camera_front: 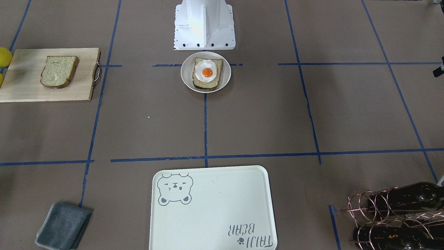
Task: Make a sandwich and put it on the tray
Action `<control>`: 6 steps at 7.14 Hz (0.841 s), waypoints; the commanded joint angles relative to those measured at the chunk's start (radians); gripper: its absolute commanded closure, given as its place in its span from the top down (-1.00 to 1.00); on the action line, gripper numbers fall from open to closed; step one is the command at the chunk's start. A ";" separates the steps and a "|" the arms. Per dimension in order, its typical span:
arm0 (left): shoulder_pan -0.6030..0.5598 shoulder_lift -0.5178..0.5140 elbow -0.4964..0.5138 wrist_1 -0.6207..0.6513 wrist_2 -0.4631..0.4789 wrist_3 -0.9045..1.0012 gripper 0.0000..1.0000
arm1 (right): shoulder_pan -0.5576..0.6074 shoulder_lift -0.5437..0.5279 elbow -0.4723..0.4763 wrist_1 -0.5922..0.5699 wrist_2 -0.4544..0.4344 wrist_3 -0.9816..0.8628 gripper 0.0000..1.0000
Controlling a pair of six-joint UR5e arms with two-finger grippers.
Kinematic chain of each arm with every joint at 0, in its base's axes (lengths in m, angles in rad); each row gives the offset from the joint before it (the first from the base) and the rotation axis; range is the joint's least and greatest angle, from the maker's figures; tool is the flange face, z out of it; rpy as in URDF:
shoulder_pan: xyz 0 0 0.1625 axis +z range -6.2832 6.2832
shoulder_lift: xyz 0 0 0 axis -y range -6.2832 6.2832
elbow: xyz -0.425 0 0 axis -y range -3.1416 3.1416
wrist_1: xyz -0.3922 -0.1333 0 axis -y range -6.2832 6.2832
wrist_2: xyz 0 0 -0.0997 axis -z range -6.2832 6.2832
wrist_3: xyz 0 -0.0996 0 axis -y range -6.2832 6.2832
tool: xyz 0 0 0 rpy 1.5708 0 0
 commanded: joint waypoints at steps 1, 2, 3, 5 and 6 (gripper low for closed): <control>0.007 0.002 -0.002 -0.053 -0.007 0.000 1.00 | -0.145 -0.105 -0.008 0.417 -0.050 0.380 1.00; 0.017 0.002 0.000 -0.114 -0.006 -0.006 1.00 | -0.239 -0.115 -0.008 0.571 -0.105 0.558 1.00; 0.017 0.002 -0.002 -0.135 -0.004 -0.007 1.00 | -0.357 -0.167 -0.008 0.732 -0.216 0.668 1.00; 0.018 0.002 -0.002 -0.135 -0.005 -0.007 1.00 | -0.437 -0.207 -0.044 0.778 -0.263 0.782 0.94; 0.018 0.002 -0.003 -0.136 -0.006 -0.007 1.00 | -0.462 -0.207 -0.052 0.786 -0.280 0.878 0.83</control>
